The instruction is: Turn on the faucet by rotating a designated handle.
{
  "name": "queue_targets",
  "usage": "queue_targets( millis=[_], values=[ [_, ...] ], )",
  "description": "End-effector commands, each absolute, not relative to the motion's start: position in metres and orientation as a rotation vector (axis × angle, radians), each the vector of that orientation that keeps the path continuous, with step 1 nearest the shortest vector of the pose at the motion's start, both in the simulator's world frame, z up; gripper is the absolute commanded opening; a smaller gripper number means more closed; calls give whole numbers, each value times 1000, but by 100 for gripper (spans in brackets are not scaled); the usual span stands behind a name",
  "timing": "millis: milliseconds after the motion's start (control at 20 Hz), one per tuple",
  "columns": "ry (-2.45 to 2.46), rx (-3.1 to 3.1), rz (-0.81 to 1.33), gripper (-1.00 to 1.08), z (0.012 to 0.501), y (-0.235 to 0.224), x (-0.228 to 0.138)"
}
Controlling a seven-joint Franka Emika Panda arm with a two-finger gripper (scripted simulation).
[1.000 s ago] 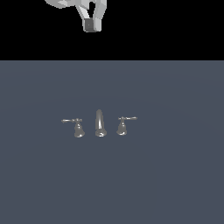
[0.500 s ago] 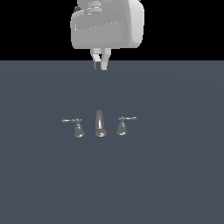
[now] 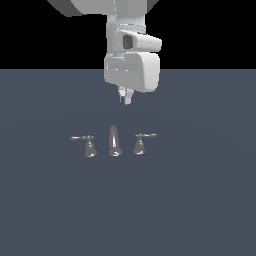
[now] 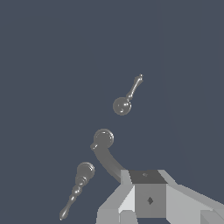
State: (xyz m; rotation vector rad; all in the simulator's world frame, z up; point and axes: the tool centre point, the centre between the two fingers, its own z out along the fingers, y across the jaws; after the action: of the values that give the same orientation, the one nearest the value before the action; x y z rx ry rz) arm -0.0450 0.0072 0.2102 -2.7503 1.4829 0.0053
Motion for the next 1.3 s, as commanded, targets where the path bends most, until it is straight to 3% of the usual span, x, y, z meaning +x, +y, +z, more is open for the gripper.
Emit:
queue_targets(
  millis=[0, 700, 1250],
  values=[
    [1571, -2704, 3, -100, 193, 0, -33],
    [2002, -2420, -2, -100, 103, -54, 19],
    [2126, -2314, -1, -100, 77, -75, 31]
  ],
)
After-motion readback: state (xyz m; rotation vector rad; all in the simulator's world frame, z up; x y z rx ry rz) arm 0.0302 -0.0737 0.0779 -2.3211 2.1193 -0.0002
